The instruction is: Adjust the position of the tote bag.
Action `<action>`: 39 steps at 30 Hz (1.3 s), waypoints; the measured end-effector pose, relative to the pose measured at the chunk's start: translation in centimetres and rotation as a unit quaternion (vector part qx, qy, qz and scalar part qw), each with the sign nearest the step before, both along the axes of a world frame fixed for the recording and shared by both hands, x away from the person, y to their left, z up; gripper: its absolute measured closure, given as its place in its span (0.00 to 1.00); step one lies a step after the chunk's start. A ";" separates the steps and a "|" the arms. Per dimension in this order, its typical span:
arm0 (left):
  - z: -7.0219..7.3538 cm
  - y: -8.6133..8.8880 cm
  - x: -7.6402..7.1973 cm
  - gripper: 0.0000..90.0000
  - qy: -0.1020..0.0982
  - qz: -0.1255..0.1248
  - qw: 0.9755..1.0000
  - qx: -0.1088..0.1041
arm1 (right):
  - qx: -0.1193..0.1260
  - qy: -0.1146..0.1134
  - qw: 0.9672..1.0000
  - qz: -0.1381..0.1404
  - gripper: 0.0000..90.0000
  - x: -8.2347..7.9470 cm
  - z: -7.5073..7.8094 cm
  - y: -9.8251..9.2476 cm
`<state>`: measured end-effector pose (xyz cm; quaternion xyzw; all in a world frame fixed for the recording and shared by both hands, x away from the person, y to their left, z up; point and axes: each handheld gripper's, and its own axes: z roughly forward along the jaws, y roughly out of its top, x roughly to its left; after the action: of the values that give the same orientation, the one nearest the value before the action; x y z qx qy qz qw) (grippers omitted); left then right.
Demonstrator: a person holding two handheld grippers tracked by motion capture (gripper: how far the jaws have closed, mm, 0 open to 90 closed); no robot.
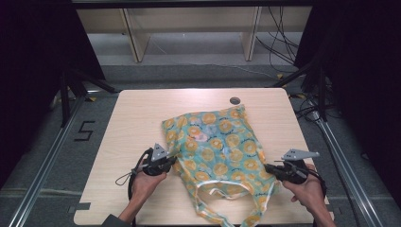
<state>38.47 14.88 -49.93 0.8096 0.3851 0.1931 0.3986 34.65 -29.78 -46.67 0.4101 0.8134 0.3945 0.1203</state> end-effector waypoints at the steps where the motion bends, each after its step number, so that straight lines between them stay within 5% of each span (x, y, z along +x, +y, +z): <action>1: 0.0 0.0 0.0 0.99 0.000 0.000 1.000 0.000 | 0.000 0.000 1.000 0.000 1.00 0.0 0.0 0.0; 4: -0.1 0.4 1.5 0.99 0.000 0.005 1.000 0.011 | -0.003 0.013 1.000 0.012 1.00 -2.0 0.3 1.6; 5: -0.2 0.4 2.0 0.99 0.004 0.012 1.000 -0.002 | -0.012 -0.003 0.999 0.044 1.00 -2.4 0.3 2.2; 7: -0.1 0.7 2.7 0.99 -0.002 0.009 1.000 0.005 | -0.011 -0.007 0.999 0.050 1.00 -2.6 0.3 2.5; 14: 0.5 2.1 2.4 0.92 0.004 0.025 0.999 -0.024 | -0.019 -0.001 0.998 0.068 0.98 -2.9 -0.2 3.8; 17: 1.5 2.8 1.3 0.88 0.005 0.018 0.999 -0.027 | -0.009 0.006 0.998 0.061 0.92 -3.0 -0.1 3.8; 18: 2.0 3.0 0.6 0.78 -0.001 0.025 0.999 -0.039 | -0.005 -0.011 0.999 0.047 0.83 -3.1 0.4 3.5; 20: 2.3 3.1 -0.1 0.73 -0.005 0.026 0.998 -0.049 | 0.006 -0.018 0.999 0.034 0.78 -3.6 1.1 3.4; 22: 2.7 3.3 -1.0 0.66 -0.005 0.014 0.999 -0.036 | 0.007 -0.026 0.999 0.037 0.74 -3.6 1.4 3.2; 24: 2.8 3.5 -2.4 0.64 -0.001 0.015 0.999 -0.051 | 0.015 -0.049 0.998 0.045 0.70 -4.0 2.1 3.0; 30: 3.8 4.4 -5.7 0.61 -0.005 0.004 0.998 -0.067 | 0.046 -0.037 0.995 0.076 0.64 -5.7 3.0 3.9; 33: 4.0 4.3 -6.7 0.59 -0.004 -0.011 0.997 -0.070 | 0.036 -0.041 0.993 0.108 0.61 -6.0 3.0 5.6; 39: 3.7 3.1 -8.3 0.57 0.010 -0.029 0.997 -0.071 | 0.015 -0.033 0.992 0.119 0.60 -6.1 2.3 7.5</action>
<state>30.20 18.02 -46.27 0.7923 0.3782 0.1452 0.4563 28.54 -22.30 -44.37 0.2985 0.8462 0.4314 0.0934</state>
